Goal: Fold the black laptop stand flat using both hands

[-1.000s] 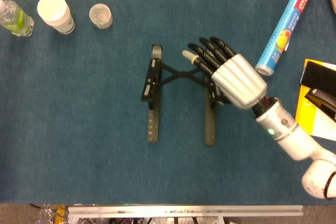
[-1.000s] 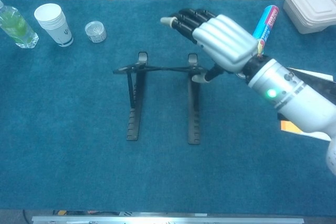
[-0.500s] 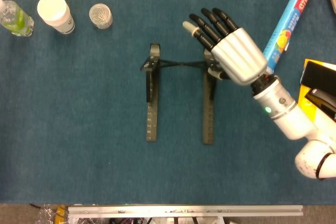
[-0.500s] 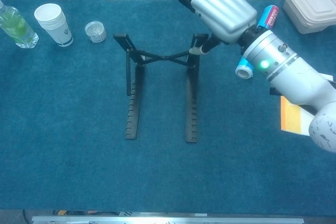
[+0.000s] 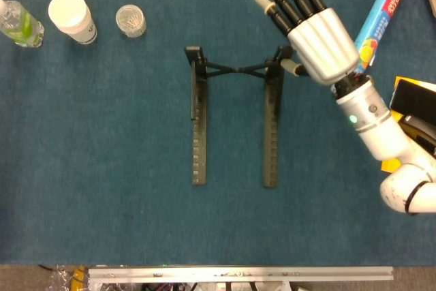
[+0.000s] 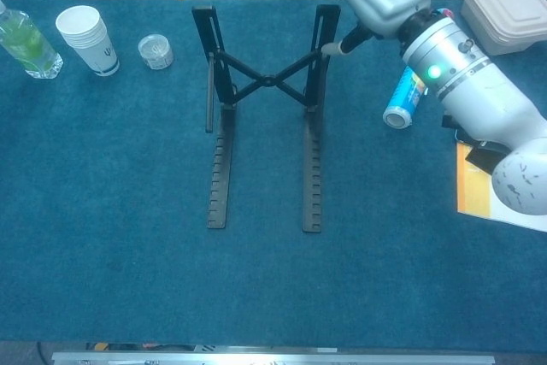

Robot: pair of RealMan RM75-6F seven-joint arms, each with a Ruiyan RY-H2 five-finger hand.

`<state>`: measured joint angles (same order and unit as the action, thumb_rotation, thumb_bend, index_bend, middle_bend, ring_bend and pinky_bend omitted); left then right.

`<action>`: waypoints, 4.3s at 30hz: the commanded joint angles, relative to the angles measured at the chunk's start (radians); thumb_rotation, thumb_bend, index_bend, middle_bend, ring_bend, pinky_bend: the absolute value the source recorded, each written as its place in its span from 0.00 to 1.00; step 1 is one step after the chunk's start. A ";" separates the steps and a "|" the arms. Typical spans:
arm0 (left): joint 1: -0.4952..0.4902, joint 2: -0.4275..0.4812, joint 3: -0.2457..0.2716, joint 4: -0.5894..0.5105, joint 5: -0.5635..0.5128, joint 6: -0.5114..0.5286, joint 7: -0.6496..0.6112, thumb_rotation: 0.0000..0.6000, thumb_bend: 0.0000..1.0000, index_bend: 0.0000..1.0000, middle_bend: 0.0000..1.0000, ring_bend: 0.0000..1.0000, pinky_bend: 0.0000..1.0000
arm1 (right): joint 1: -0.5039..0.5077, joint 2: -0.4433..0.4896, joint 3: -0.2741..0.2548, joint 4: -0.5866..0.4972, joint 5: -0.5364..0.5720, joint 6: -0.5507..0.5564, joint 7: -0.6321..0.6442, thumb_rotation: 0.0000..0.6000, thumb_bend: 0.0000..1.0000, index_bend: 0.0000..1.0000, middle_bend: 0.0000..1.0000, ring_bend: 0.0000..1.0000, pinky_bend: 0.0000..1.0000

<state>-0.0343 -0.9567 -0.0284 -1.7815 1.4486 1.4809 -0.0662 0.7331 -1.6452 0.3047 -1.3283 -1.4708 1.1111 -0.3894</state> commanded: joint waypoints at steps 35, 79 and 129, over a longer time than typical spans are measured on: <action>0.007 0.000 -0.001 0.007 0.007 0.008 -0.012 1.00 0.25 0.02 0.05 0.07 0.08 | 0.000 0.075 -0.032 -0.087 0.059 0.089 -0.023 1.00 0.01 0.00 0.10 0.00 0.12; 0.004 0.004 0.000 0.005 -0.006 -0.004 -0.020 1.00 0.25 0.02 0.05 0.07 0.08 | -0.003 0.220 -0.154 -0.328 0.091 -0.234 0.678 1.00 0.11 0.09 0.24 0.10 0.37; -0.082 0.052 0.006 -0.004 0.054 -0.130 -0.043 1.00 0.25 0.04 0.07 0.07 0.08 | -0.057 0.354 -0.214 -0.396 0.000 -0.217 0.823 1.00 0.11 0.09 0.27 0.12 0.37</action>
<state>-0.0989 -0.9178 -0.0258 -1.7779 1.4861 1.3706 -0.0962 0.6945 -1.3267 0.0973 -1.6873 -1.4402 0.8611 0.4196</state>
